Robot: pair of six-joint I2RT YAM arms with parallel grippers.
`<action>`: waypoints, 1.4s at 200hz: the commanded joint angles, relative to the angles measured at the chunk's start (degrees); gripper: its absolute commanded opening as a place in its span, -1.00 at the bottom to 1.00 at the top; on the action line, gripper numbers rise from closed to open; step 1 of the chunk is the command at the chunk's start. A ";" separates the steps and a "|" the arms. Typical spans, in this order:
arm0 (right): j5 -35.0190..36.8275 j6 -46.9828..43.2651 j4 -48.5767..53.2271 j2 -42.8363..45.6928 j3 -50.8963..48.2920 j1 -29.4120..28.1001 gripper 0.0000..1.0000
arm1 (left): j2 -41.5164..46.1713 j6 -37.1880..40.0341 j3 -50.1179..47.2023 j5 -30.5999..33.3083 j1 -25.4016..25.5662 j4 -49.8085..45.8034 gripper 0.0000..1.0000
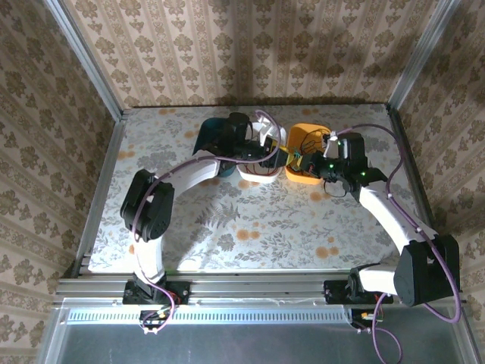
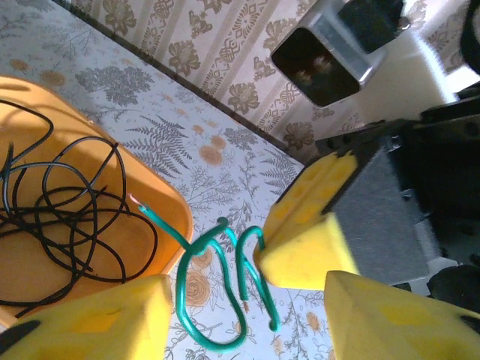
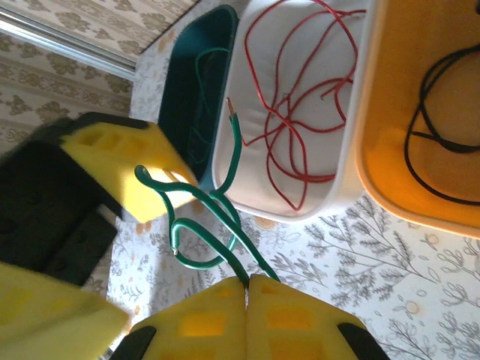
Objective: Untangle the cables
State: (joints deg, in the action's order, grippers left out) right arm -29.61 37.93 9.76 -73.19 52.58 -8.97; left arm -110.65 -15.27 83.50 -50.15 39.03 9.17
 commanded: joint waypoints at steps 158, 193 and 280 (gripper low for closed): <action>-6.80 0.02 0.91 1.67 2.41 4.56 -0.19 | 2.98 0.63 -4.58 -0.65 -0.62 2.70 -1.00; -10.18 -3.03 3.07 -1.46 4.97 0.80 -0.22 | 3.03 0.49 -4.23 -0.56 -0.66 2.71 -1.00; -2.32 -7.48 6.38 -5.62 7.22 -0.15 -0.29 | 3.73 0.74 -3.87 -3.99 -0.45 1.13 -1.00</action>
State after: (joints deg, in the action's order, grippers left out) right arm -35.48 33.45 13.23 -77.73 57.43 -9.26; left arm -109.71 -15.35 79.44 -51.37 38.54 11.97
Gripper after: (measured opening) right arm 0.355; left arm 0.066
